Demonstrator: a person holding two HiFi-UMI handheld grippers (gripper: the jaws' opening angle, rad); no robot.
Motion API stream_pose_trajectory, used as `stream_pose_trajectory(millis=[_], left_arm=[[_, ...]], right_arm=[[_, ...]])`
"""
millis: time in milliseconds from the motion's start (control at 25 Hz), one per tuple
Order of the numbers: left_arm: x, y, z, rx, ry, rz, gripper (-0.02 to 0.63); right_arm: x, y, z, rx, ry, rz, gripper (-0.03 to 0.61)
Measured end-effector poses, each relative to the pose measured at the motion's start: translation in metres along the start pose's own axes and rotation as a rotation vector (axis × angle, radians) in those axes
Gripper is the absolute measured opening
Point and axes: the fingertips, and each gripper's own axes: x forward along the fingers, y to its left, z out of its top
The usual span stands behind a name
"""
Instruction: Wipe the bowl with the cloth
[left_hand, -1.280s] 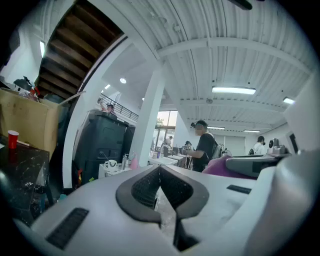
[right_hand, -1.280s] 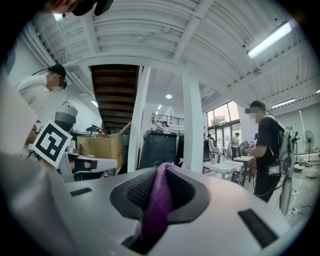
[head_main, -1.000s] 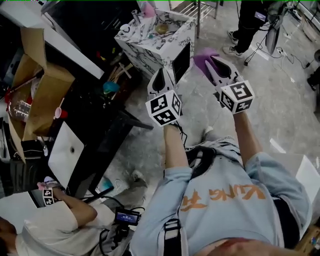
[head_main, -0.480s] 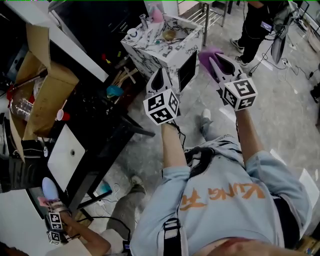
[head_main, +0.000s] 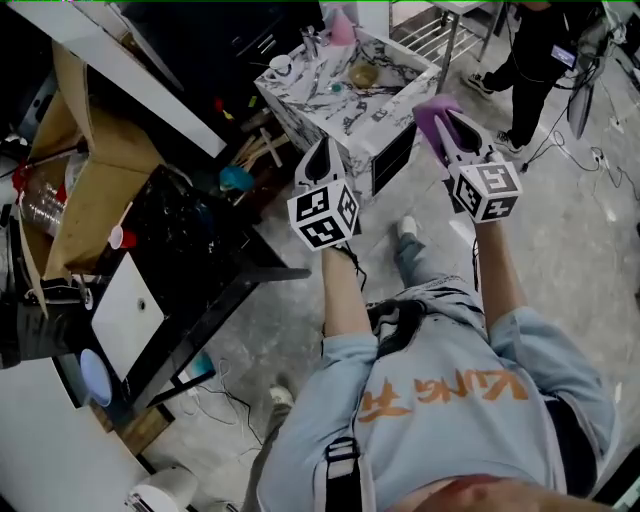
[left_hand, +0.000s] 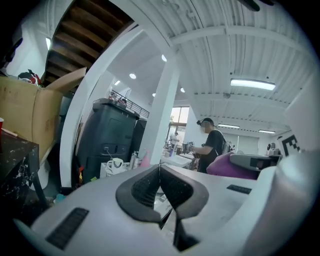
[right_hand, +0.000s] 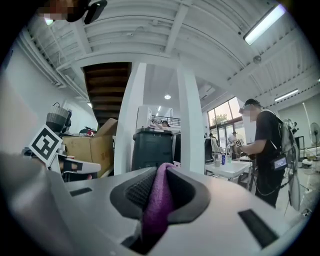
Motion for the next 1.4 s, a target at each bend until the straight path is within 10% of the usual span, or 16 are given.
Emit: stream_pose_trajectory(millis=[880, 1400], left_arm=[[0.299, -0.018, -0.016, 0.069, 0.267, 0.059, 0.023], [0.34, 0.022, -0.044, 0.023, 0.386, 0.103, 0.023]], right_arm=[[0.226, -0.241, -0.083, 0.258, 0.123, -0.038, 0.074], [0.282, -0.218, -0.082, 0.29, 0.116, 0.099, 0.074]])
